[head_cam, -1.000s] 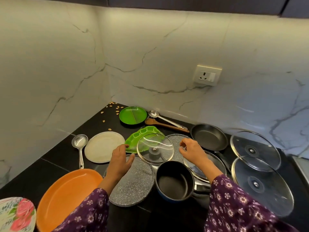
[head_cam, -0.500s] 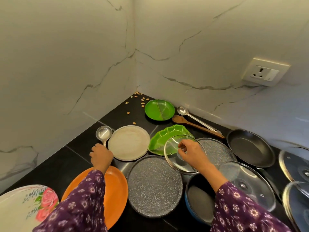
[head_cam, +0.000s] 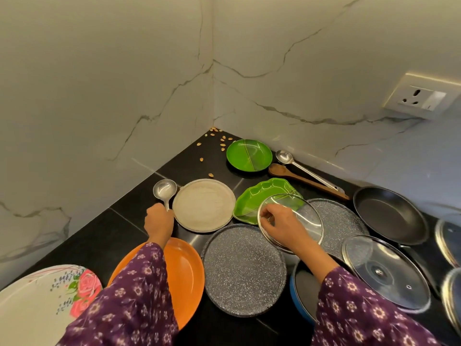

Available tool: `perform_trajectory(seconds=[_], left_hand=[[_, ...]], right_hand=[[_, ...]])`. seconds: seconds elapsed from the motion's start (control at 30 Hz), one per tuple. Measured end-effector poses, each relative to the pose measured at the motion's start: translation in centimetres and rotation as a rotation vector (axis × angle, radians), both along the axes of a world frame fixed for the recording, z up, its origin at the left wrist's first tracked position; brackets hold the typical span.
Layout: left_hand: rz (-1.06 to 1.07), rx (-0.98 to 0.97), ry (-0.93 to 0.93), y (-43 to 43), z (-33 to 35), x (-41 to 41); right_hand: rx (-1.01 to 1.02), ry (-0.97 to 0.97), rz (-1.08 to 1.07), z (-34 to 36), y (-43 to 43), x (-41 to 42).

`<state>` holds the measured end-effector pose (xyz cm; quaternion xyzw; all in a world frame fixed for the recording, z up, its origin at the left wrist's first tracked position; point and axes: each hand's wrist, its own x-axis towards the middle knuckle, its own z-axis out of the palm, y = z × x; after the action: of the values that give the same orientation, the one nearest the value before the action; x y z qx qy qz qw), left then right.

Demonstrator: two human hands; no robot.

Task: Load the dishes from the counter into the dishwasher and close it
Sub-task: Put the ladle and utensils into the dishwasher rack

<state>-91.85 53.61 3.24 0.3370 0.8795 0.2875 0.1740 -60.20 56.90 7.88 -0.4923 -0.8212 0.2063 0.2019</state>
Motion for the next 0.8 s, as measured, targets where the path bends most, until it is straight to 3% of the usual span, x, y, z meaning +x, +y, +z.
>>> perform_trajectory(seconds=[0.23,0.47,0.53,0.63,0.8], left_hand=[[-0.023,0.314,-0.271,-0.8,4.8,4.4],[-0.276,0.536,-0.612,-3.7,10.3,19.0],[-0.347,0.525,-0.738,-4.8,11.1,23.9],[-0.512,0.452,-0.796,-7.0,11.4,31.7],[-0.827,0.331,-0.766,-11.8,10.3,43.0]], right_hand=[[-0.059,0.161,-0.092,1.5,-1.5,2.7],[-0.208,0.311,-0.292,2.8,-5.0,8.7],[-0.419,0.55,-0.349,3.4,-6.7,10.7],[-0.738,1.083,-0.413,4.5,-9.9,14.5],[-0.77,1.536,-0.475,5.6,-16.1,22.5]])
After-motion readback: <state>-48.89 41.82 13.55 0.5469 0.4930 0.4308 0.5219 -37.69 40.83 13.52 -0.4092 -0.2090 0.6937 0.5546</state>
